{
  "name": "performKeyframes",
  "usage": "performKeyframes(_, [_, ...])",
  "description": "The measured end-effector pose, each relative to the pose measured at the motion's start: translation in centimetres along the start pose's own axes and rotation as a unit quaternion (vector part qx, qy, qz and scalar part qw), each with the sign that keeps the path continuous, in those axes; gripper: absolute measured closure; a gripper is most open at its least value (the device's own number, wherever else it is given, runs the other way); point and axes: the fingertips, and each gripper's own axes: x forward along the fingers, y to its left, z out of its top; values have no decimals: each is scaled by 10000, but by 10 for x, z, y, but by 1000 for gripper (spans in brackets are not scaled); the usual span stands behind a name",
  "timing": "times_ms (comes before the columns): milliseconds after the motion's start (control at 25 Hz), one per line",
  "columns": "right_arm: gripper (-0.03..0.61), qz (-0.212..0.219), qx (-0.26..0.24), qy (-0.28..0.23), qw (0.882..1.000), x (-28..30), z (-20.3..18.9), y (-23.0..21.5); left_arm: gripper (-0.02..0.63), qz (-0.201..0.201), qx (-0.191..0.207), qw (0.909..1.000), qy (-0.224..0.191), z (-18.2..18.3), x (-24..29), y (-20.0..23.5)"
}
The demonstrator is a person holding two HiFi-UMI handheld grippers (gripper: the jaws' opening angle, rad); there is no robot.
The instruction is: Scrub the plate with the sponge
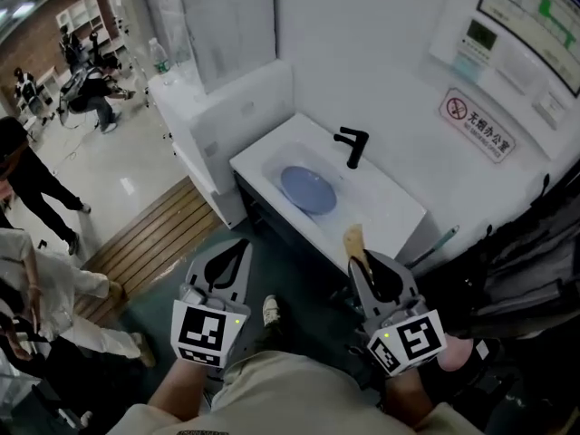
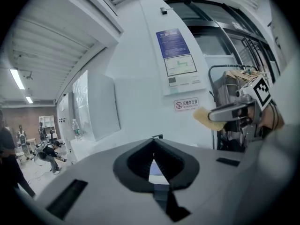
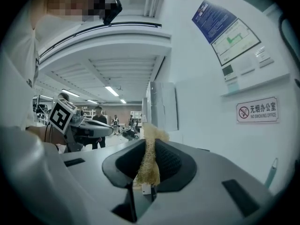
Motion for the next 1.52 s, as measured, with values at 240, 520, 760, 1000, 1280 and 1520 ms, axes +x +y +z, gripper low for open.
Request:
performKeyframes(240, [508,13,-35,186,9998,101,8,-23,607,-287,-58,9994,174,-5,65,59])
performKeyframes(520, [508,-50,10,309,9995,182,9,-52,607,-423,-23,9988,253,-6,122,111])
performKeyframes(760, [509,-99,37,331,9994,198,11,-71,607,-439,-43,9986,295,-4,143,119])
performKeyframes(1000, [509,134,247,510,9983,207,-2,-98,607,-370,-206,9982,413,-5,169,115])
performKeyframes(1280, [509,362,413,759,9956,224,-25,-134,607,-299,-802,9928,838,-23,211,113])
performKeyframes(1520, [509,468,530,946,9930,256,-44,-160,596,-295,-372,9913,1228,-51,262,118])
